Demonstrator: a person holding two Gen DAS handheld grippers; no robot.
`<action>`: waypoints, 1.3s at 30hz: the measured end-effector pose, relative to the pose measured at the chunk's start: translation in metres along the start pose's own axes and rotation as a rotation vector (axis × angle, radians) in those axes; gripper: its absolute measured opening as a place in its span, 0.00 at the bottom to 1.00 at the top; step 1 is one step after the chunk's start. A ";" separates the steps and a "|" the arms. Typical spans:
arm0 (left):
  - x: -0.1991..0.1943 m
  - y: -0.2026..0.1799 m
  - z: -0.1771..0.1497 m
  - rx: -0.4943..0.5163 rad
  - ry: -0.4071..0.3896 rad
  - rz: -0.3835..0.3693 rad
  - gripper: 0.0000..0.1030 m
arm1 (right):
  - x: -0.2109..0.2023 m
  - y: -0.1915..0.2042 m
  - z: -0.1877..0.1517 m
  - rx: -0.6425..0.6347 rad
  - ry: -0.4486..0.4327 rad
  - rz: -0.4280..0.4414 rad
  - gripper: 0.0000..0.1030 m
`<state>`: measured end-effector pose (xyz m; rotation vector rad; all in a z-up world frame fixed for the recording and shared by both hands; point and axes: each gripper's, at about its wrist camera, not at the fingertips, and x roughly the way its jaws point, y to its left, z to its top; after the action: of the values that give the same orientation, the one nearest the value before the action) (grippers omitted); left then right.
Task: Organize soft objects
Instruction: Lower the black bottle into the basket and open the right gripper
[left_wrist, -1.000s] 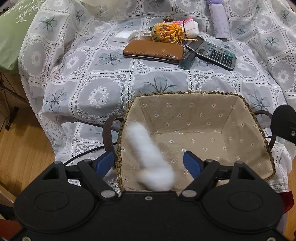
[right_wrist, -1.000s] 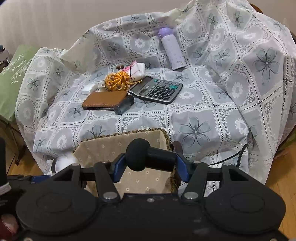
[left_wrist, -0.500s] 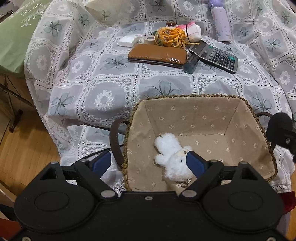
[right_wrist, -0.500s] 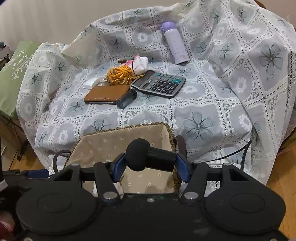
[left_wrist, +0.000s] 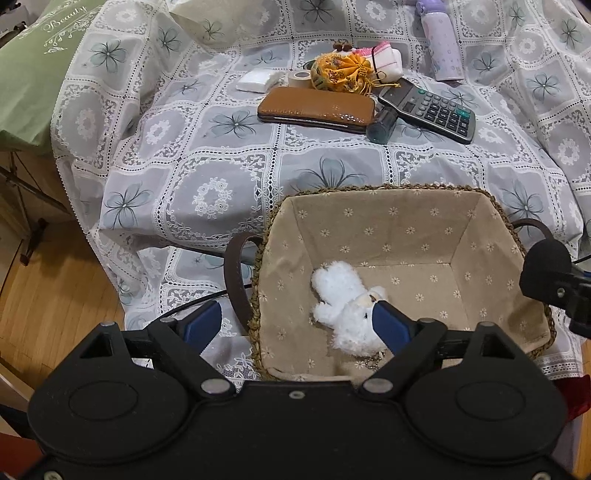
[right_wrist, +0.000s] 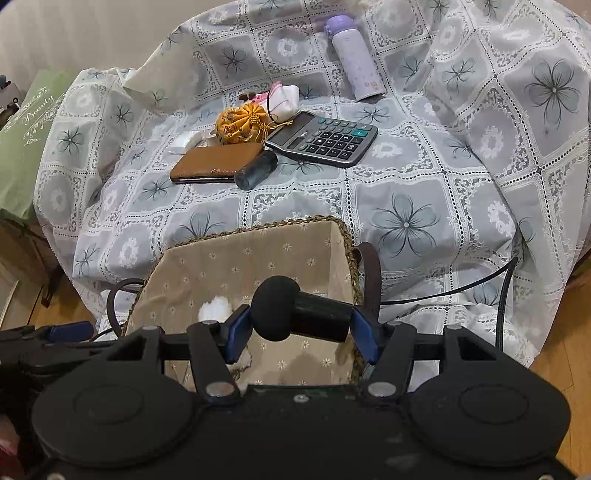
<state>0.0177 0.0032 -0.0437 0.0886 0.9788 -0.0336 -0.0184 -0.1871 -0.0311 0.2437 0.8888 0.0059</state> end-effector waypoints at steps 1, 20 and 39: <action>0.000 0.000 0.000 0.000 0.000 0.000 0.84 | 0.000 0.000 0.000 -0.001 -0.001 0.000 0.57; 0.001 0.000 -0.001 0.000 0.004 0.000 0.84 | -0.002 -0.001 0.001 -0.001 -0.011 -0.012 0.61; 0.001 0.001 -0.001 0.000 0.007 -0.001 0.84 | -0.003 -0.002 0.001 -0.002 -0.013 -0.013 0.62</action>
<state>0.0179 0.0039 -0.0453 0.0886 0.9858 -0.0340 -0.0194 -0.1892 -0.0283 0.2357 0.8776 -0.0073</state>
